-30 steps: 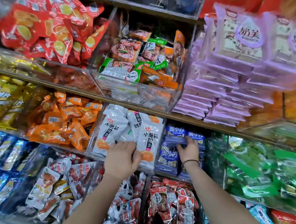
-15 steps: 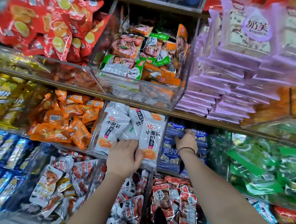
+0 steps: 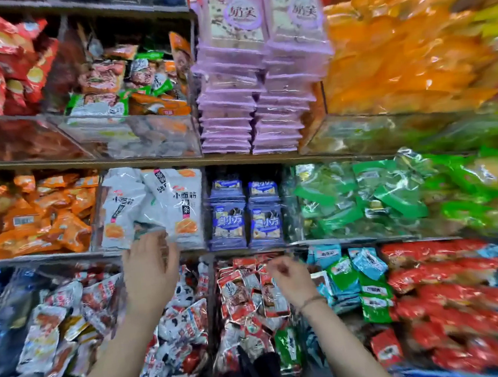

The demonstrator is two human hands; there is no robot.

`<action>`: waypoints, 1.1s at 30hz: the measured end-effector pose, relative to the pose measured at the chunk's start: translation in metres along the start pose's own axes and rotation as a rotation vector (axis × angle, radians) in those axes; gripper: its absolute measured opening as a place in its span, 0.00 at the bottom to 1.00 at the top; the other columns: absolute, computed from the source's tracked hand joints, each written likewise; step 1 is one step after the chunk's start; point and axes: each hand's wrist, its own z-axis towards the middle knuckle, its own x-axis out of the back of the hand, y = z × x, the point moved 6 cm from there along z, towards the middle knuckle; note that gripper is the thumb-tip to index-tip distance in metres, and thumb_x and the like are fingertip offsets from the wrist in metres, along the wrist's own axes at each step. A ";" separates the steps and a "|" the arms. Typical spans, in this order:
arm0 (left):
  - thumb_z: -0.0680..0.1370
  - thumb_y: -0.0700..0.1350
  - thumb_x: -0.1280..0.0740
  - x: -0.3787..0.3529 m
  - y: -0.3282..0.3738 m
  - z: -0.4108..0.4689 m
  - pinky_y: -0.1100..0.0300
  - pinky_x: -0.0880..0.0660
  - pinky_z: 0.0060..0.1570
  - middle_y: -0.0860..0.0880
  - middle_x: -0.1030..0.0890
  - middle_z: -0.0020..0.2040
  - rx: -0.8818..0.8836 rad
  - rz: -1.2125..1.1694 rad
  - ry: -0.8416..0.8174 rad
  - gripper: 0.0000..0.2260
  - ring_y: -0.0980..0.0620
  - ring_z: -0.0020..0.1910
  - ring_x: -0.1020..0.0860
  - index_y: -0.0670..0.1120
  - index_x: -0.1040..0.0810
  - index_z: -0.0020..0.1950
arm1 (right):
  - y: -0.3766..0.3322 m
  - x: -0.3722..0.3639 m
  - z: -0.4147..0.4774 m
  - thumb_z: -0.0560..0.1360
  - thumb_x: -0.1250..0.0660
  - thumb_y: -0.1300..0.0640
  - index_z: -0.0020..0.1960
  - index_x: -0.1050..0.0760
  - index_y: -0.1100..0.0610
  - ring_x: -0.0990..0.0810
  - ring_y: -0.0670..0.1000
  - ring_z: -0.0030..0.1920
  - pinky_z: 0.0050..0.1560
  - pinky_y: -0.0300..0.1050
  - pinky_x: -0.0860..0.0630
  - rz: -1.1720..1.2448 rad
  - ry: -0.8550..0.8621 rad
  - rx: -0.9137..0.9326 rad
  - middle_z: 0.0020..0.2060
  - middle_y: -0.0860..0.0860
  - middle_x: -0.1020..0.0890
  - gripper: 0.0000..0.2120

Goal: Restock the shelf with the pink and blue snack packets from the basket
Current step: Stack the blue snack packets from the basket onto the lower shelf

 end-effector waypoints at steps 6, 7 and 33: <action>0.78 0.47 0.38 -0.034 -0.001 -0.145 0.50 0.27 0.41 0.41 0.20 0.49 0.215 -0.057 -0.319 0.10 0.42 0.43 0.21 0.43 0.26 0.56 | 0.113 0.007 -0.060 0.77 0.37 0.59 0.53 0.22 0.63 0.21 0.52 0.50 0.41 0.29 0.33 -0.098 -0.047 -0.133 0.50 0.58 0.18 0.09; 0.78 0.48 0.37 -0.047 -0.007 -0.170 0.51 0.28 0.45 0.40 0.20 0.54 0.296 0.005 -0.451 0.13 0.41 0.49 0.21 0.42 0.26 0.59 | 0.133 0.009 -0.070 0.77 0.37 0.60 0.52 0.22 0.65 0.20 0.53 0.51 0.43 0.31 0.32 -0.110 -0.056 -0.162 0.50 0.59 0.18 0.09; 0.79 0.46 0.36 -0.059 -0.030 -0.513 0.55 0.30 0.45 0.40 0.20 0.48 0.716 -0.059 -1.180 0.09 0.44 0.46 0.23 0.40 0.23 0.45 | 0.413 0.035 -0.374 0.76 0.39 0.67 0.33 0.28 0.60 0.30 0.50 0.35 0.35 0.41 0.36 -0.035 0.253 -0.641 0.31 0.53 0.28 0.13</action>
